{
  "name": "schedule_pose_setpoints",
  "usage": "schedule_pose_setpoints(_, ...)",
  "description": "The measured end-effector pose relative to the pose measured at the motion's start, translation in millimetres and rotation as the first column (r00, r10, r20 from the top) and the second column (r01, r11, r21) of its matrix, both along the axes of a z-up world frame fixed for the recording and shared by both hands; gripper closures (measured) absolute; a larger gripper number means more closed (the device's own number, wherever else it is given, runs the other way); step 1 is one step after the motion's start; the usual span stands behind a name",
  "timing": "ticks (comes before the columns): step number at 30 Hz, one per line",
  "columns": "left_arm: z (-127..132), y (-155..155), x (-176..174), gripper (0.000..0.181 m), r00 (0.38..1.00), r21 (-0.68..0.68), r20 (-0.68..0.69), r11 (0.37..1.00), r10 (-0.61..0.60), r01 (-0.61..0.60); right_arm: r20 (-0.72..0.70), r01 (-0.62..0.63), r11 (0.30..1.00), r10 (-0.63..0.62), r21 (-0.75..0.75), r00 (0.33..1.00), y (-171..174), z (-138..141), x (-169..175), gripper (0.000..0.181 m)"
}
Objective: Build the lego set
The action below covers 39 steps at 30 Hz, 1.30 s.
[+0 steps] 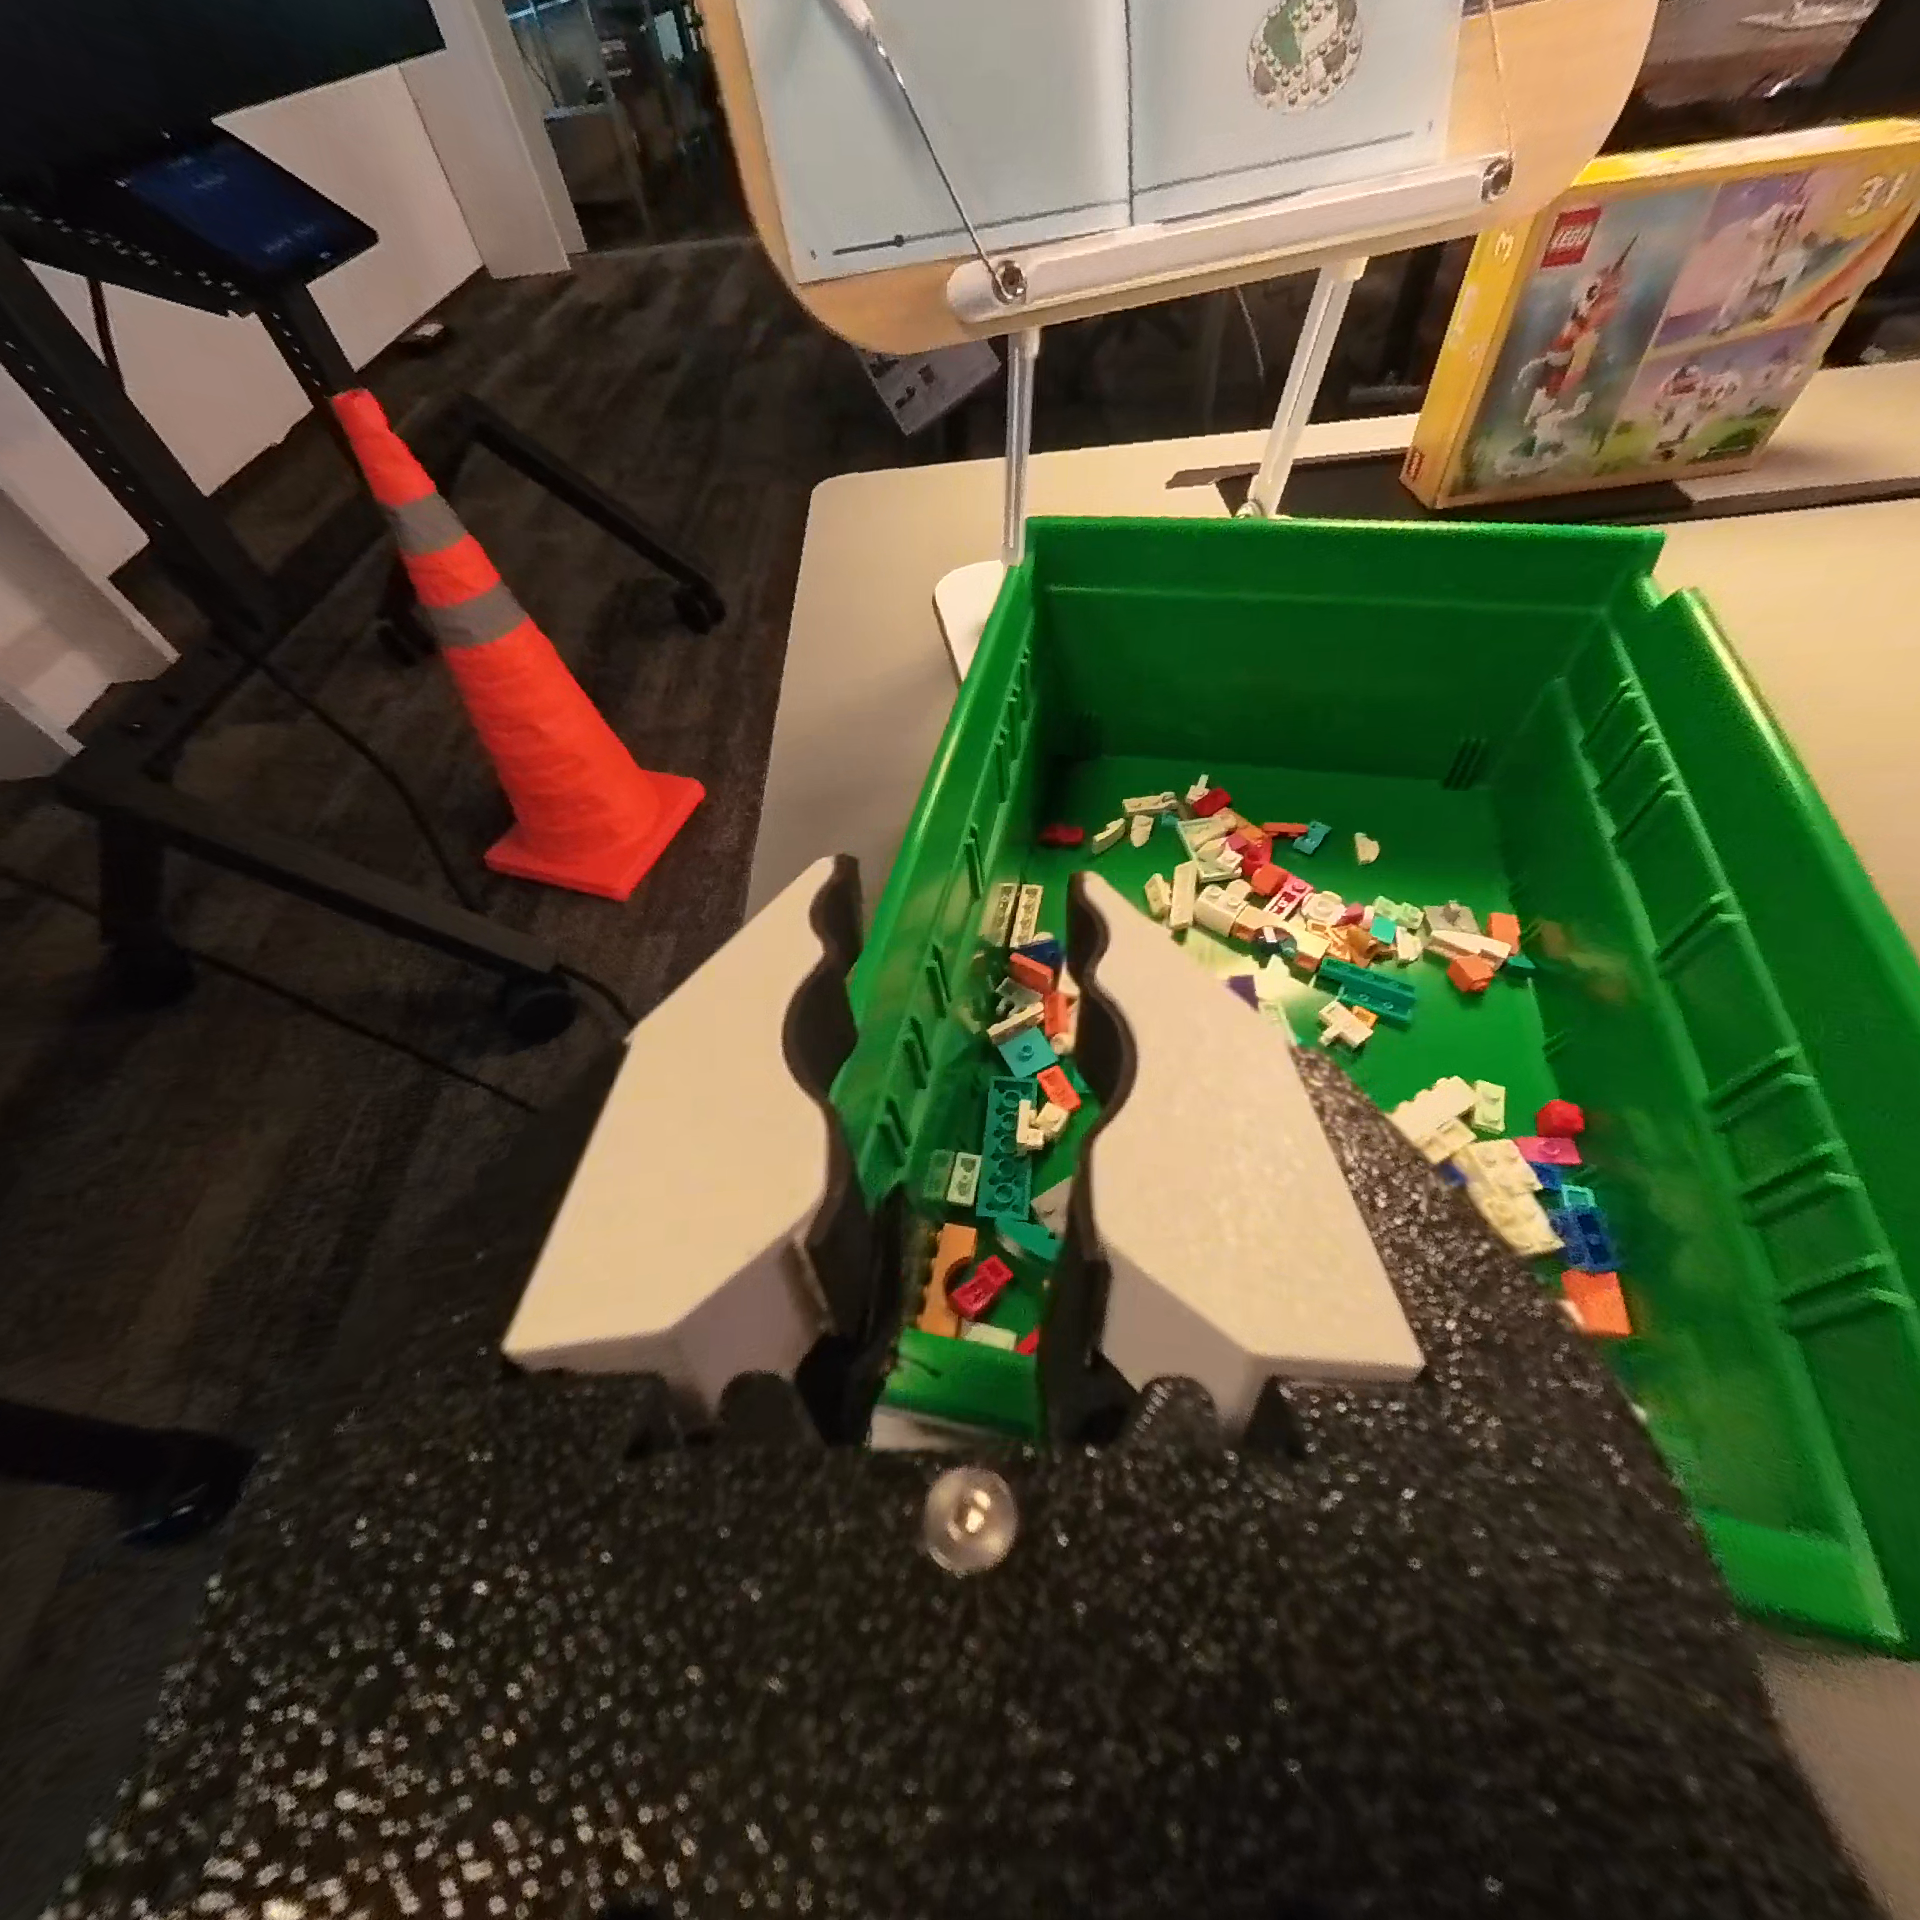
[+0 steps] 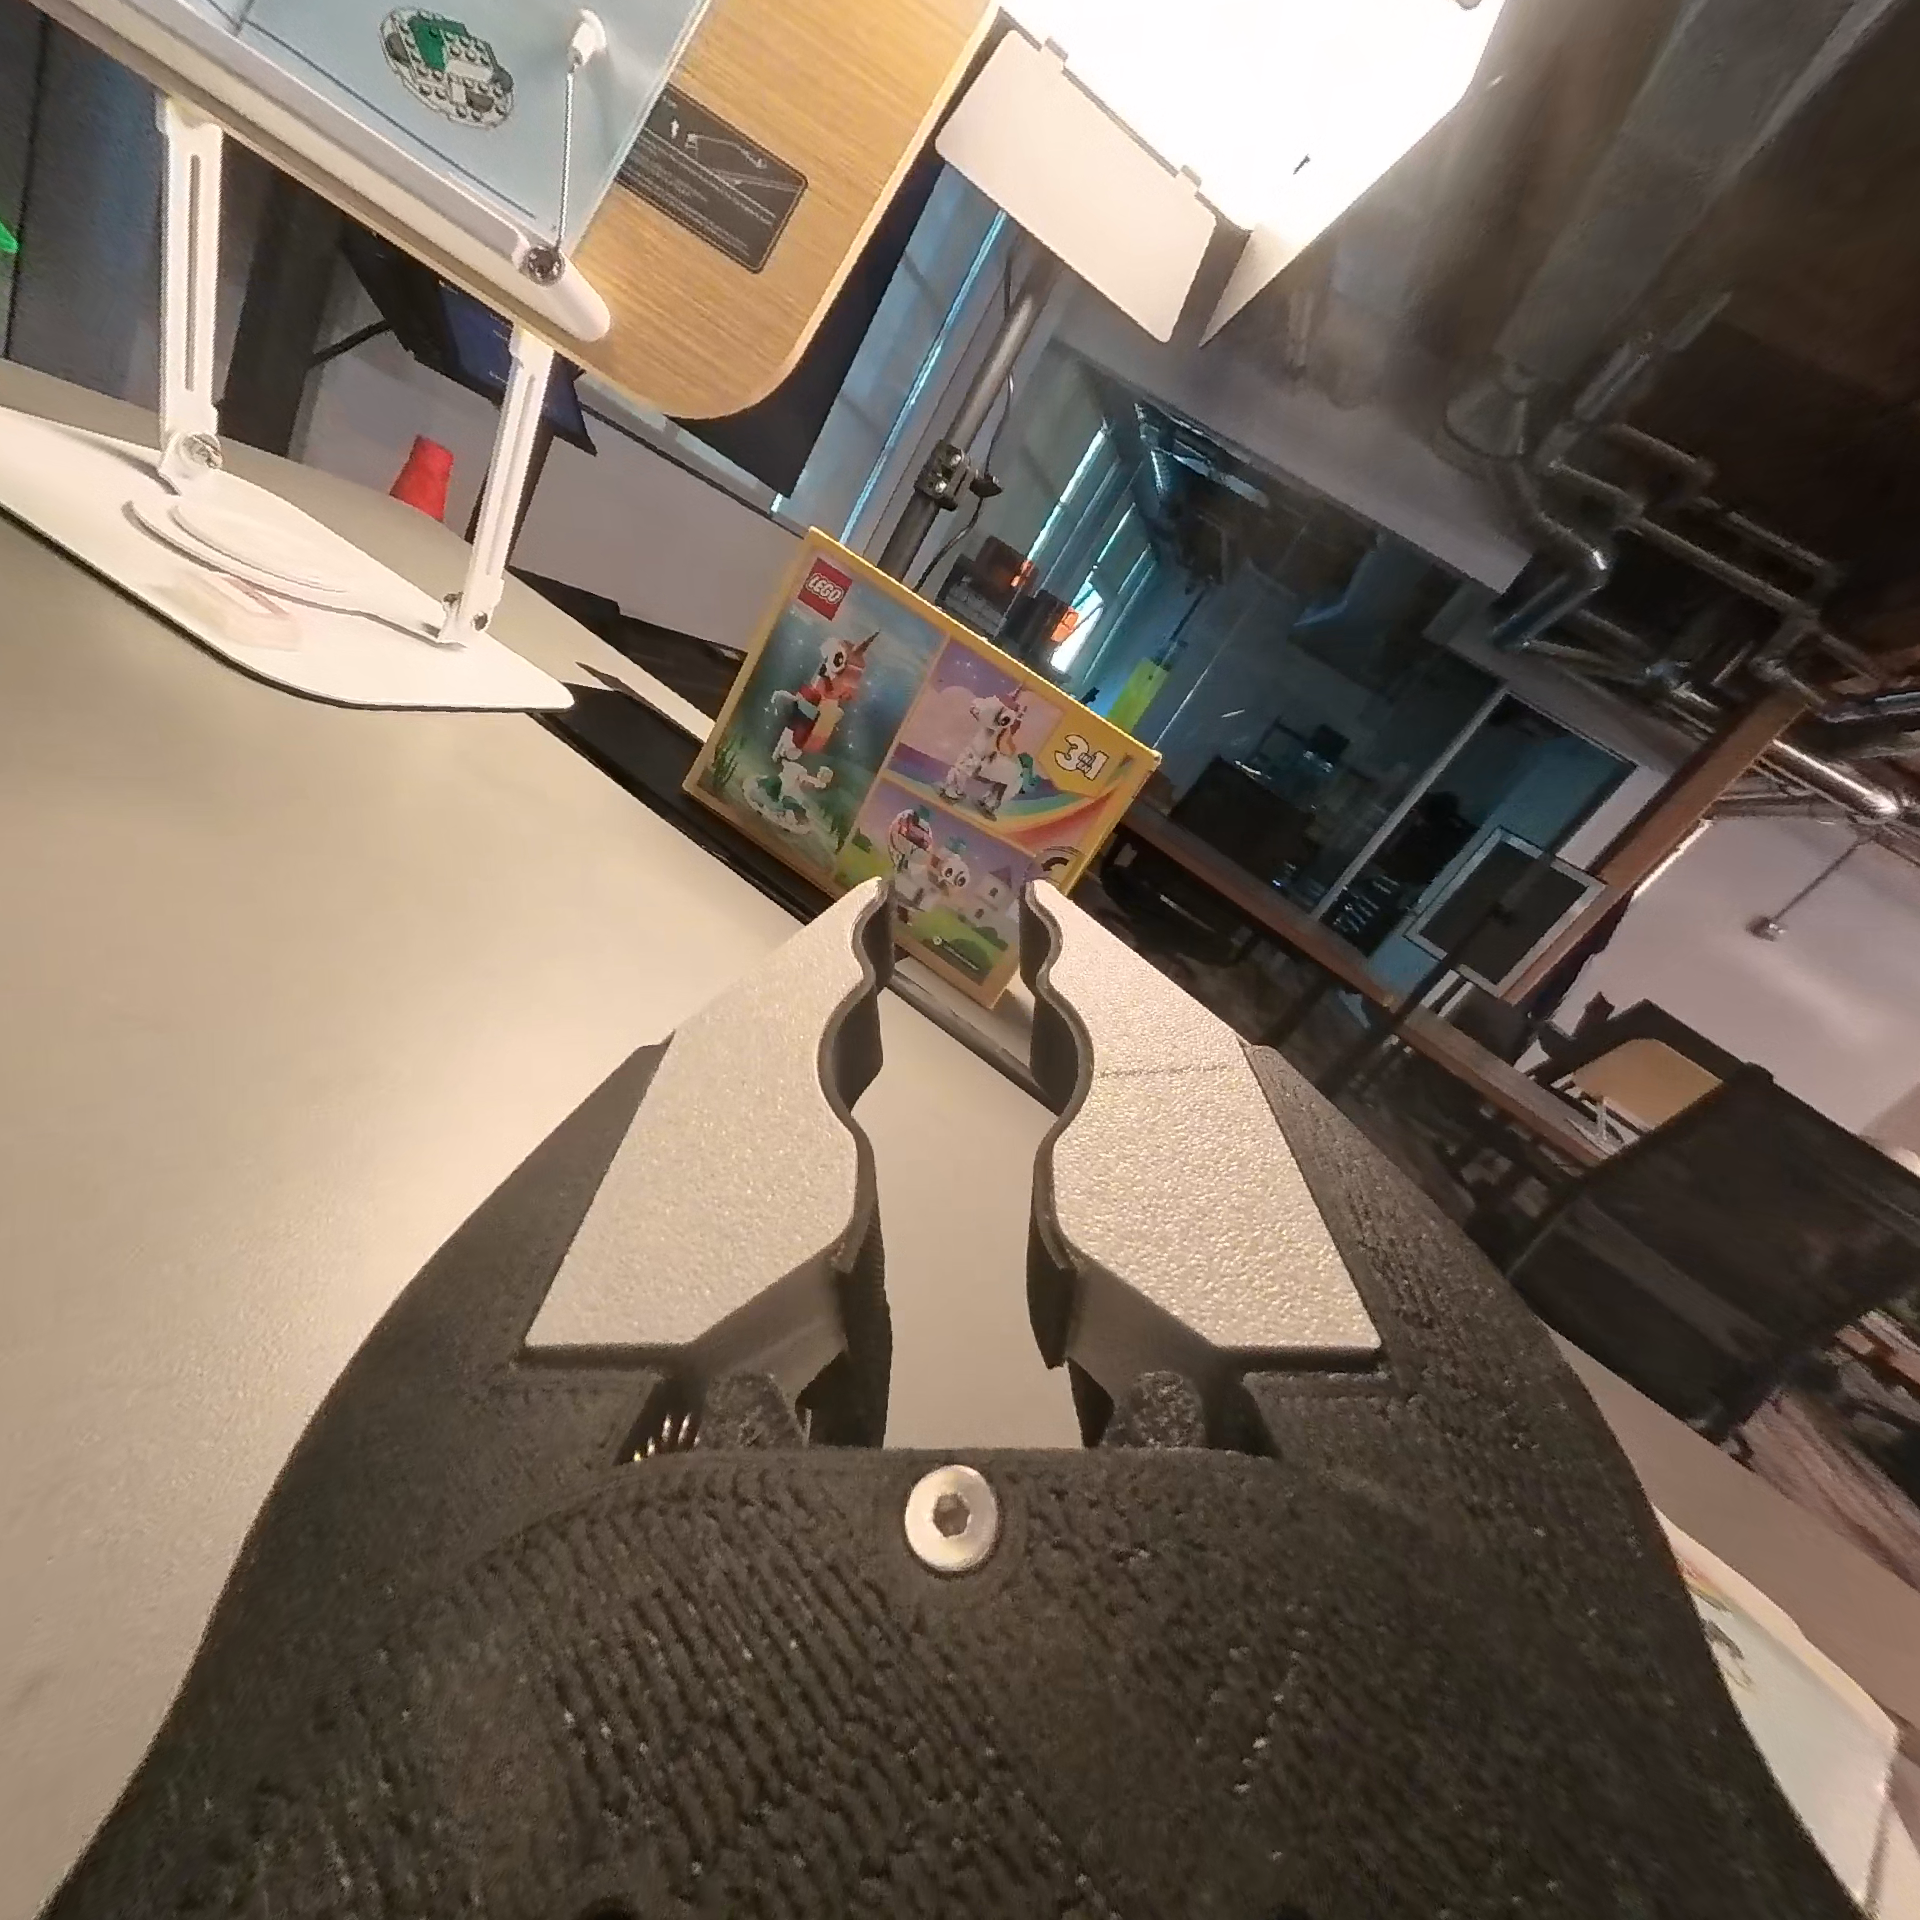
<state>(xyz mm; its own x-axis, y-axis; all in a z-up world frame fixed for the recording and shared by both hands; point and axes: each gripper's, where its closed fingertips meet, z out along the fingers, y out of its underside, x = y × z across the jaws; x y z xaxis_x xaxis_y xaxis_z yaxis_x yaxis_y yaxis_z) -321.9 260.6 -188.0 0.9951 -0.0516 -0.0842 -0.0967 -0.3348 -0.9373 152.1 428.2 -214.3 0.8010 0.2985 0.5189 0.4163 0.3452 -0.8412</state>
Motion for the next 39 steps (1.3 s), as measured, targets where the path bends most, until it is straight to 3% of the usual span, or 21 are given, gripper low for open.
schedule_pose_setpoints(12,-5.4,-5.1,-6.4,0.147,1.000,-0.003,0.000,1.000,0.014,-0.014,-0.003,0.002,1.000,-0.002,0.000,1.000,0.4,0.4,0.6,0.160)
schedule_pose_setpoints(22,-9.7,-6.1,8.1,0.147,1.000,-0.021,0.006,1.000,-0.011,0.011,-0.008,0.010,1.000,-0.010,0.001,1.000,1.1,1.0,2.3,0.160)
schedule_pose_setpoints(39,7.1,-16.2,19.4,0.147,0.999,-0.022,0.028,0.999,-0.030,0.031,-0.030,0.003,1.000,-0.003,0.004,1.000,-0.1,3.0,3.7,0.160)
